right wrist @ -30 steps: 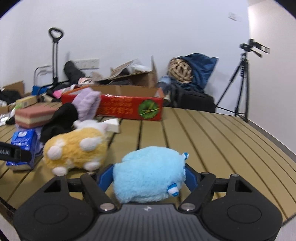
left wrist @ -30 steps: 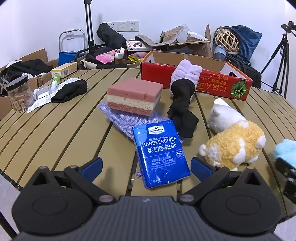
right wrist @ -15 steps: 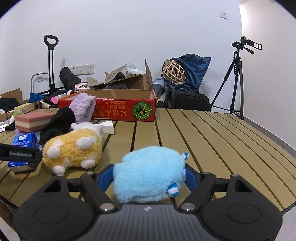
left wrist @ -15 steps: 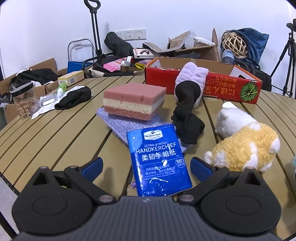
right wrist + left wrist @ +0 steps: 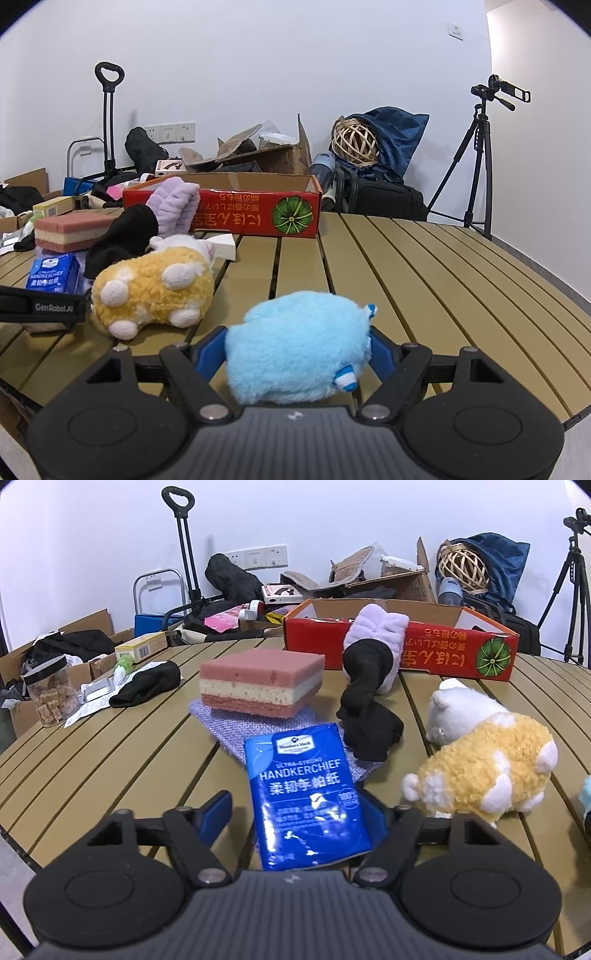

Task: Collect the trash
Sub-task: 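Close the left gripper on the blue tissue pack while the right gripper closes on the light-blue plush, then lift the tissue pack and light-blue plush off the table and lower both toward the bin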

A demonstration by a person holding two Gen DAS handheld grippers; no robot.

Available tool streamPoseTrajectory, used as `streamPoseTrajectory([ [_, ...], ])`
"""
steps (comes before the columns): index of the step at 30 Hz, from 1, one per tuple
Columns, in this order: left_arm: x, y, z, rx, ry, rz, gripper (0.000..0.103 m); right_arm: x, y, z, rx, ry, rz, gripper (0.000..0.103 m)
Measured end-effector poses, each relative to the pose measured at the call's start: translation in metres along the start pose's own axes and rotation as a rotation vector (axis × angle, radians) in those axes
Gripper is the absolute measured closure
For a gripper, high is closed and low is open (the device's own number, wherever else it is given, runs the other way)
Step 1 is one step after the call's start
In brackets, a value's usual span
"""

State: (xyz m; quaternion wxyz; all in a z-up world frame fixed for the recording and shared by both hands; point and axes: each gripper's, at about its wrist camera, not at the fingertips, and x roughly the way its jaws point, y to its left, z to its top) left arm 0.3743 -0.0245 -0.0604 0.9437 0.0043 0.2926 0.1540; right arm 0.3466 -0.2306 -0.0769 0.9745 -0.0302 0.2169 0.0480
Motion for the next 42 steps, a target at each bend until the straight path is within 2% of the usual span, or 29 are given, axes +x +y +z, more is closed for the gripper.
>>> streamPoseTrajectory([
  [6, -0.004, 0.003, 0.001, -0.016, -0.005, -0.001, 0.048, 0.0, 0.001, -0.002, -0.004, 0.003, 0.003, 0.025],
  [26, -0.026, 0.008, 0.0, 0.008, -0.047, -0.035, 0.049, -0.01, 0.004, -0.003, -0.032, -0.021, 0.018, 0.025],
  [42, -0.055, 0.024, 0.001, 0.013, -0.068, -0.116, 0.049, -0.041, 0.008, -0.003, -0.062, -0.065, 0.078, 0.025],
])
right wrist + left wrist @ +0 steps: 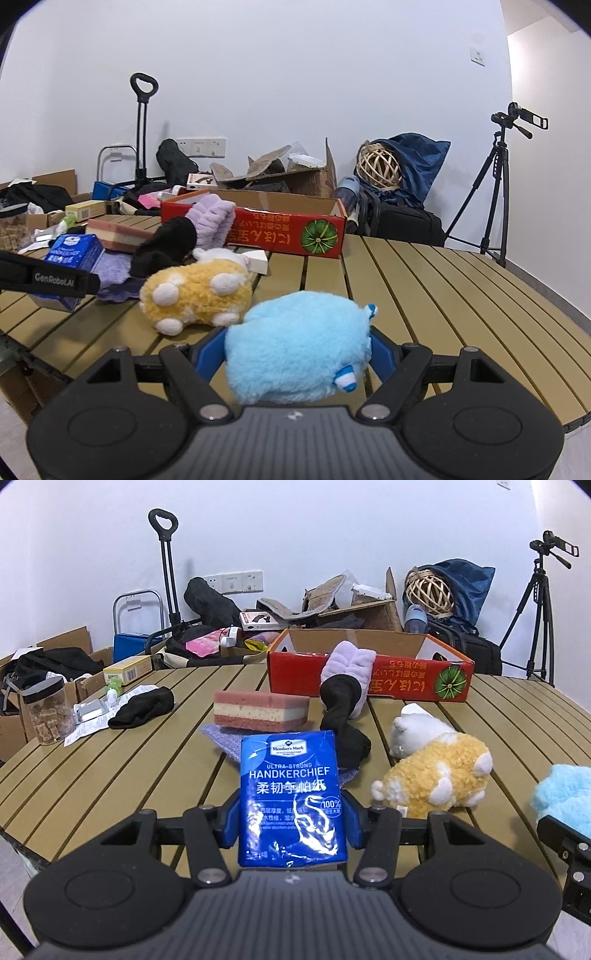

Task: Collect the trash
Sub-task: 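Lift the tissue pack and light-blue plush off the table and lower both toward the bin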

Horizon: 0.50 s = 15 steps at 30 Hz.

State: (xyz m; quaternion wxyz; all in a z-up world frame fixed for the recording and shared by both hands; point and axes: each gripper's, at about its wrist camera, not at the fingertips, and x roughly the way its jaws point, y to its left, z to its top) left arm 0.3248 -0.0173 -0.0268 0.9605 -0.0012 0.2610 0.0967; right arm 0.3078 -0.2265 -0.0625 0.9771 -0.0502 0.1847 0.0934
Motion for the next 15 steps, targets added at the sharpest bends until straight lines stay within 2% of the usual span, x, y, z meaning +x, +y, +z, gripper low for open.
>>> streamPoseTrajectory([
  [15, -0.037, 0.014, -0.017, 0.006, 0.03, -0.045, 0.049, -0.036, 0.024, 0.0, -0.003, -0.008, 0.104, 0.025],
])
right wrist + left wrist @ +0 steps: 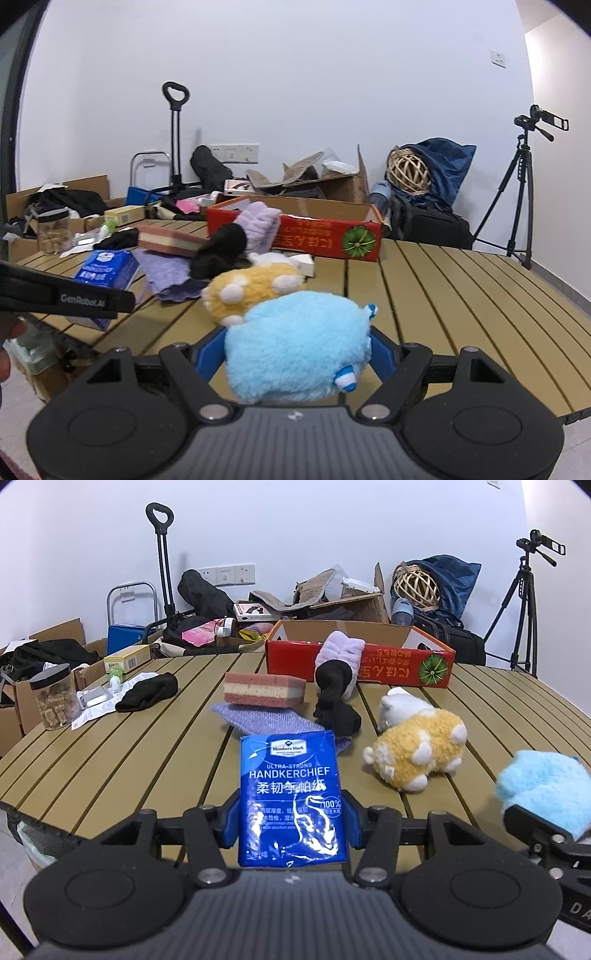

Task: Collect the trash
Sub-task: 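Lift the tissue pack and light-blue plush off the table and lower both toward the bin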

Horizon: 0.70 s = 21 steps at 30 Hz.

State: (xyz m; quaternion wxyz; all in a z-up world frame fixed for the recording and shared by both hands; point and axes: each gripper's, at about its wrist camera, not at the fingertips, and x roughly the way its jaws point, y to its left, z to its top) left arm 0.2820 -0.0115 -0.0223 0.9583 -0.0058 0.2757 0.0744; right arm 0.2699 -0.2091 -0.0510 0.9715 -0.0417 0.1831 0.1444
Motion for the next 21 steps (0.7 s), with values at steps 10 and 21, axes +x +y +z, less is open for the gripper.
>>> streamPoseTrajectory([
  [10, -0.024, 0.016, -0.029, 0.026, 0.045, 0.004, 0.049, -0.028, 0.026, -0.028, -0.013, 0.037, 0.038, 0.025],
  [21, -0.033, 0.022, -0.06, 0.071, 0.106, 0.008, 0.049, -0.031, 0.04, -0.059, -0.023, 0.15, 0.067, 0.025],
])
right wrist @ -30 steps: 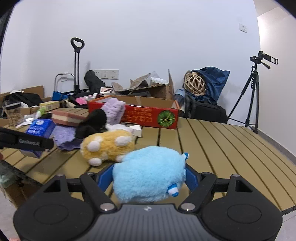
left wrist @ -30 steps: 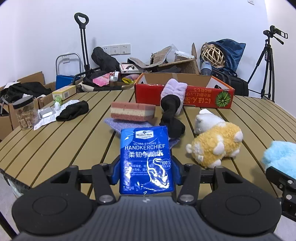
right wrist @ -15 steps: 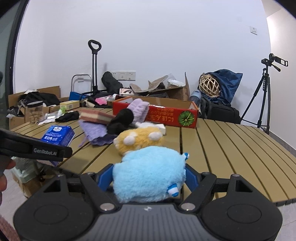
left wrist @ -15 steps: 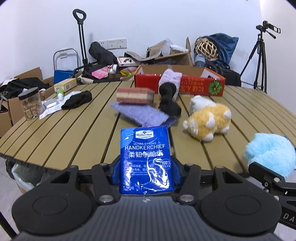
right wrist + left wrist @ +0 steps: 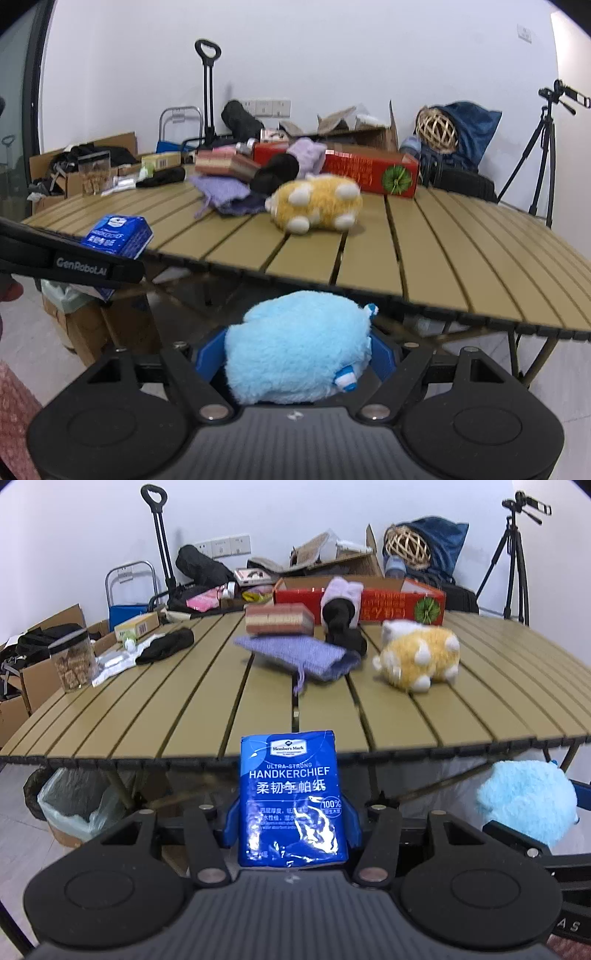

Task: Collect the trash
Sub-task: 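Lift the tissue pack and light-blue plush off the table and lower both toward the bin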

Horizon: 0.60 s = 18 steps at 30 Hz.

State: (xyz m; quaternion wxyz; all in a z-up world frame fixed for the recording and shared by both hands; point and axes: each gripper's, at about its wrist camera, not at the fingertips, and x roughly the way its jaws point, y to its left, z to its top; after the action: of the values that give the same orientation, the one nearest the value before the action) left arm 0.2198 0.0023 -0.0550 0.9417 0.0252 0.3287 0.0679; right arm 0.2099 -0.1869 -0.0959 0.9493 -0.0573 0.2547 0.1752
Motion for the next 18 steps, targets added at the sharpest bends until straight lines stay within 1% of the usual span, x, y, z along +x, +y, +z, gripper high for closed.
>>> streamPoseTrajectory([
  [10, 0.009, 0.003, -0.033, 0.028, 0.101, -0.001, 0.05, 0.016, 0.005, -0.029, 0.004, 0.145, 0.004, 0.025],
  [18, 0.017, 0.009, -0.063, 0.046, 0.186, 0.003, 0.05, 0.025, 0.012, -0.052, -0.018, 0.259, -0.005, 0.025],
])
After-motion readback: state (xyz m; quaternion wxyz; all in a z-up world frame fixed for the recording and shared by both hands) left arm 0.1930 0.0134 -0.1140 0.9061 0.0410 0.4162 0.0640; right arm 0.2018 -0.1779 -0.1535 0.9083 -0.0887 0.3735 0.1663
